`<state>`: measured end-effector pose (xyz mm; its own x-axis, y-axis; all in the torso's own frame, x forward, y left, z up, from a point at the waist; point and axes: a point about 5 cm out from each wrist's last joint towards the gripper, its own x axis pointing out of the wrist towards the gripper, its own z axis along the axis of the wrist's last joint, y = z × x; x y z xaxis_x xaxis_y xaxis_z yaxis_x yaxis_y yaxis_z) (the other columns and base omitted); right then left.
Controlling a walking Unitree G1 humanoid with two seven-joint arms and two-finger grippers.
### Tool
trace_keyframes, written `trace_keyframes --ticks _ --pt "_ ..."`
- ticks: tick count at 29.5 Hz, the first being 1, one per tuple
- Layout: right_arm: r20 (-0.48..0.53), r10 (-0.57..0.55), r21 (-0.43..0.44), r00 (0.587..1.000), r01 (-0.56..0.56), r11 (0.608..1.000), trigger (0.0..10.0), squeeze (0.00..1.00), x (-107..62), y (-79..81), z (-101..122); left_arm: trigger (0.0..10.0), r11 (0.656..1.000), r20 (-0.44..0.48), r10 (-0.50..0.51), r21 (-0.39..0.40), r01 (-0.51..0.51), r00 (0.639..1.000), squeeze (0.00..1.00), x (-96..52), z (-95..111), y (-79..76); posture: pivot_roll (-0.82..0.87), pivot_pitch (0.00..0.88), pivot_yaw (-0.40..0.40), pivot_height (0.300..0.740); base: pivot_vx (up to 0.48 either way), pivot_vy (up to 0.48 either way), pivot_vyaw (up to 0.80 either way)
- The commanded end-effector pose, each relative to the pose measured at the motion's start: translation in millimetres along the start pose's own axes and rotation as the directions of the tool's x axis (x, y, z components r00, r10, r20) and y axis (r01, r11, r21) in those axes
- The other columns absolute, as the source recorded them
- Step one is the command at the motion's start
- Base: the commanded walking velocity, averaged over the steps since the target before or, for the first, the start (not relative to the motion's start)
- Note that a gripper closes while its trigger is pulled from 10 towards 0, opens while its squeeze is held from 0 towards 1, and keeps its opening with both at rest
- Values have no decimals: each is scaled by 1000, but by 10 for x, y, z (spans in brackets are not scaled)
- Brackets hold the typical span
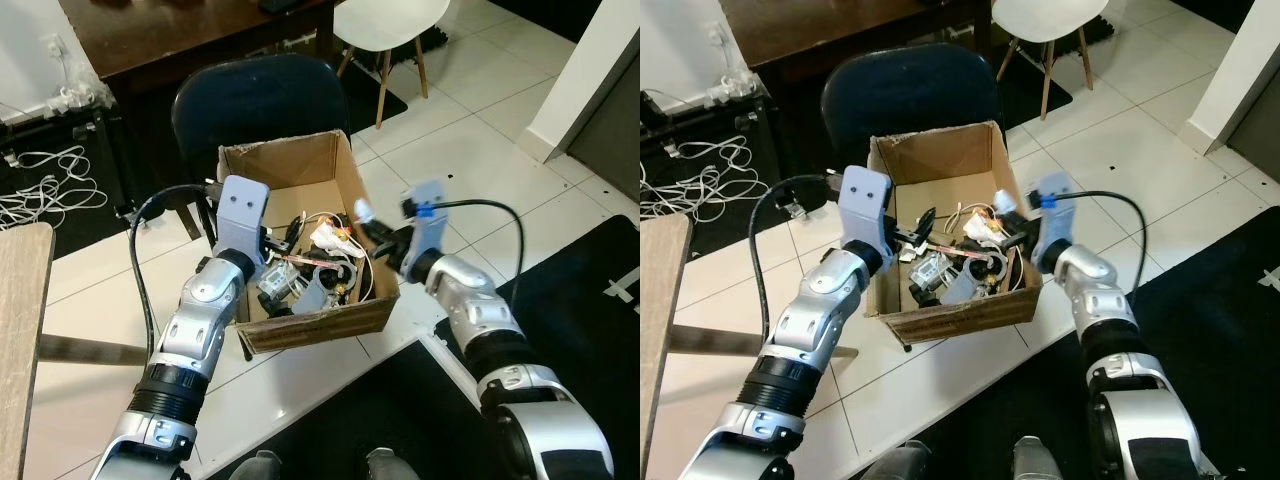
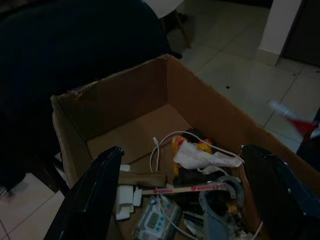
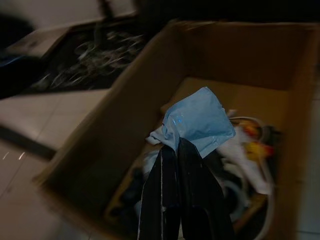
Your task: Picking trash to rubbish bin
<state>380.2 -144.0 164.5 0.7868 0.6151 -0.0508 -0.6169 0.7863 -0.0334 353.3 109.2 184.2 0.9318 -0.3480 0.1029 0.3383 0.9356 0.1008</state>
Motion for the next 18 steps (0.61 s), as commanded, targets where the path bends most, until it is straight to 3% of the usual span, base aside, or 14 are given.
trace_keyframes --ticks 1,18 --pt "-56 90 -14 994 -91 996 10000 0 22 105 -102 10000 999 -27 16 41 -15 1000 0 -52 -83 91 49 313 73 740 0 0 0" --pt "-120 156 -101 980 -168 981 10000 0 57 106 -120 10000 992 -1 96 87 -95 995 0 -168 -96 262 33 303 -43 740 0 0 0"
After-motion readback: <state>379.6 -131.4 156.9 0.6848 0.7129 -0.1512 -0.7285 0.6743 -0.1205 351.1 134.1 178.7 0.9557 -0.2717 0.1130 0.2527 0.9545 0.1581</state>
